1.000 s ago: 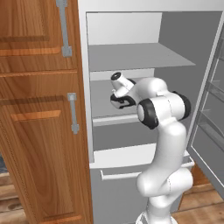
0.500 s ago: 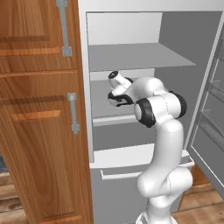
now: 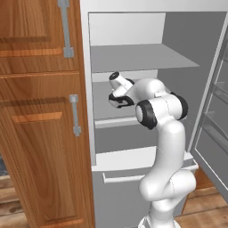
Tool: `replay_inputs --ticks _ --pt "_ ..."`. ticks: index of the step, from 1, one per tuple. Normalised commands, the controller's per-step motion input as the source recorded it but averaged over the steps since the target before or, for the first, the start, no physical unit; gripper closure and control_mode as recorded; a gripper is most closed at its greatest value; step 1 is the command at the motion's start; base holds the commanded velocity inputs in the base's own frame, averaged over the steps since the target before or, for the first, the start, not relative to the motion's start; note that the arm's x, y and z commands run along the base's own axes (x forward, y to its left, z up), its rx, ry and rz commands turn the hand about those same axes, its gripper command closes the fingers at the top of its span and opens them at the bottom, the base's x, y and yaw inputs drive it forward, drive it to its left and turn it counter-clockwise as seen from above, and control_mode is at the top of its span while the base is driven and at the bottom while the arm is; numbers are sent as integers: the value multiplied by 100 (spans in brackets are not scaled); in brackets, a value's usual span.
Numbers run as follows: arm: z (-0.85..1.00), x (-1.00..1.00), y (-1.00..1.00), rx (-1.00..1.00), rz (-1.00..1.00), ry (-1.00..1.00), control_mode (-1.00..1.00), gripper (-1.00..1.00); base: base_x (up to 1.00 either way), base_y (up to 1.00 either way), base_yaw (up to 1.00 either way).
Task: Pick chicken drumstick from the fridge and place it on the plate on the counter.
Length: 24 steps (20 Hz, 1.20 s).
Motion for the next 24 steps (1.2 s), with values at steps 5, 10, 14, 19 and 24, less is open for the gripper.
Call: replay_inputs --ticks 5,10,14,19,24 --pt "-86 0 -65 2 -2 0 -100 100 0 0 0" --pt "-79 0 -62 5 -3 -1 -100 100 0 0 0" --pt "-34 -29 -35 5 -4 -19 -100 100 0 0 0" --pt "-1 -47 -2 0 -2 -26 -100 100 0 0 0" --pt "1 -63 9 -7 0 -26 -100 100 0 0 0"
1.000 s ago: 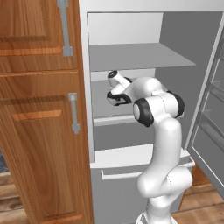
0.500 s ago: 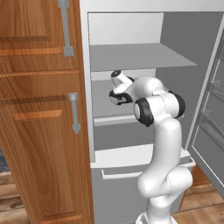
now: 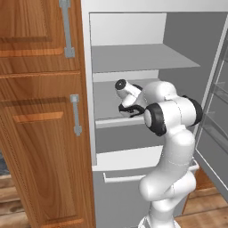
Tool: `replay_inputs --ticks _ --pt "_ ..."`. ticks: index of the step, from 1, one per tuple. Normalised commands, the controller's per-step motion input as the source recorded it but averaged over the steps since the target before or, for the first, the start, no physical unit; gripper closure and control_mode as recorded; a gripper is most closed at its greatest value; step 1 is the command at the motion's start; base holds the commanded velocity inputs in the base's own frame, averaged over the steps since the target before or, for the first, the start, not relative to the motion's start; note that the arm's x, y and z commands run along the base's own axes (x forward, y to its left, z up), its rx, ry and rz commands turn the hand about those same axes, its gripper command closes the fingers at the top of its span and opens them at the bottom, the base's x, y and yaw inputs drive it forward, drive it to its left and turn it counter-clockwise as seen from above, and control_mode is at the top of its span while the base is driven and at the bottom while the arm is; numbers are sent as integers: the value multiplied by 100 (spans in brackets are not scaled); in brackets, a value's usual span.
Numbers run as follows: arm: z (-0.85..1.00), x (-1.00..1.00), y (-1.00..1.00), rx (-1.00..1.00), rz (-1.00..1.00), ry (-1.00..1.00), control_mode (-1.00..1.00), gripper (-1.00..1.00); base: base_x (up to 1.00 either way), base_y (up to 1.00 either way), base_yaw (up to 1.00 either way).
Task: Pick chicken drumstick from the fridge and place it on the plate on the counter.
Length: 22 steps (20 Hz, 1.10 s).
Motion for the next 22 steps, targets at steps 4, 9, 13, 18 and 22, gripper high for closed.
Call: replay_inputs --ticks 4,9,13,18,22 --pt "21 -45 31 -11 0 -14 -100 100 0 0 0" --pt "41 -9 47 -6 5 -2 -100 100 0 0 0" --pt "39 12 60 -7 10 0 -100 100 0 0 0" --pt "54 -1 40 -7 11 1 -100 100 0 0 0" --pt "51 -49 0 -5 14 2 -100 100 0 0 0"
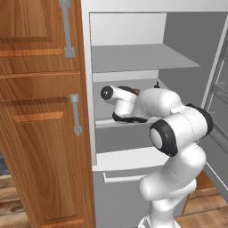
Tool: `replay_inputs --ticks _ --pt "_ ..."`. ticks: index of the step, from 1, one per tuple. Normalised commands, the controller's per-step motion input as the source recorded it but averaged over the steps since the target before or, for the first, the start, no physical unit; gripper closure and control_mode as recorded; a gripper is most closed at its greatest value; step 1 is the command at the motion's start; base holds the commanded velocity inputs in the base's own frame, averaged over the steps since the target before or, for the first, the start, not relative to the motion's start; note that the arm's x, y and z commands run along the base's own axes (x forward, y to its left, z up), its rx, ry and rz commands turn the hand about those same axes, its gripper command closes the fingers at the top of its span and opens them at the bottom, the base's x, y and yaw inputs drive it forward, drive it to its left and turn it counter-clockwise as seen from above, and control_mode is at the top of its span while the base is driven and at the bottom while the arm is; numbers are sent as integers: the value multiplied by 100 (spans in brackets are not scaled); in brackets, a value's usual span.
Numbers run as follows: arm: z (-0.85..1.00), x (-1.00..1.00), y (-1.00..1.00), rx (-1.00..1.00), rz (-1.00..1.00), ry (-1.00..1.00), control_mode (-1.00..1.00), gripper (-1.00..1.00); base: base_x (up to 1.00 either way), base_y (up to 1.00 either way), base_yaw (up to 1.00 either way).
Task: Pick chicken drumstick from the fridge and place it on the plate on the counter.
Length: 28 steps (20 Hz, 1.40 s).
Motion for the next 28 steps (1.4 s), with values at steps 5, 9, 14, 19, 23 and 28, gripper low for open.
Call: replay_inputs --ticks 5,9,14,19,23,28 --pt "49 -60 2 -6 18 4 -100 100 0 0 0" --pt "23 -82 0 -8 21 8 -100 100 0 0 0" --pt "30 -85 0 -5 23 6 -100 100 0 0 0" --pt "37 -94 -10 -1 17 2 -100 100 0 0 0" --pt "34 -89 -30 0 6 5 -100 100 0 0 0" --pt "10 -54 -20 0 5 12 -100 100 0 0 0"
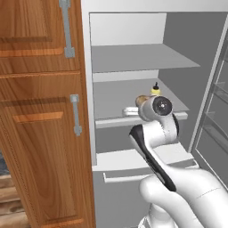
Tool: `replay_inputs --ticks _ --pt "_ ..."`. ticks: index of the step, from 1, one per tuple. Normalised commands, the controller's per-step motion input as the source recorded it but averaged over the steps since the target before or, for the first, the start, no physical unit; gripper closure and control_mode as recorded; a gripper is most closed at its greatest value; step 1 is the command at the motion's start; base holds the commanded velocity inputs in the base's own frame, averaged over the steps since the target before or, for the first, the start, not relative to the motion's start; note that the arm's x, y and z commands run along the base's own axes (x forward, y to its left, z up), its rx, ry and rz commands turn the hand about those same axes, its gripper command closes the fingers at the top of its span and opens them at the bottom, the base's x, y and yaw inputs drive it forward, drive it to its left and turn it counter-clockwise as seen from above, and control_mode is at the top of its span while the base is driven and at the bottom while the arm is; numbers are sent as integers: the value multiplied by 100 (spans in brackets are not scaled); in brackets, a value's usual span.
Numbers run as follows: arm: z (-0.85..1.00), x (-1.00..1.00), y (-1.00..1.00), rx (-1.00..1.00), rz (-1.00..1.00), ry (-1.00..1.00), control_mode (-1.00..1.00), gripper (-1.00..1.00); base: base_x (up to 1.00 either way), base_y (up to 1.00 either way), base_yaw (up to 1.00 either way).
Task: Pick chicken drumstick from the fridge and place it on the plate on the counter.
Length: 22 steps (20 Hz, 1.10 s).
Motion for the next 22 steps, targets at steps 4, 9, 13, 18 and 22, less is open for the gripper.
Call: replay_inputs --ticks 4,9,13,18,22 --pt "0 -2 0 0 0 27 -100 100 0 0 0" --pt "0 10 0 0 0 13 -100 100 0 0 0" --pt "0 1 0 0 0 1 -100 100 0 0 0" --pt "0 0 0 0 0 0 -100 100 0 0 0" --pt "0 0 0 0 -1 0 -100 100 0 0 0"
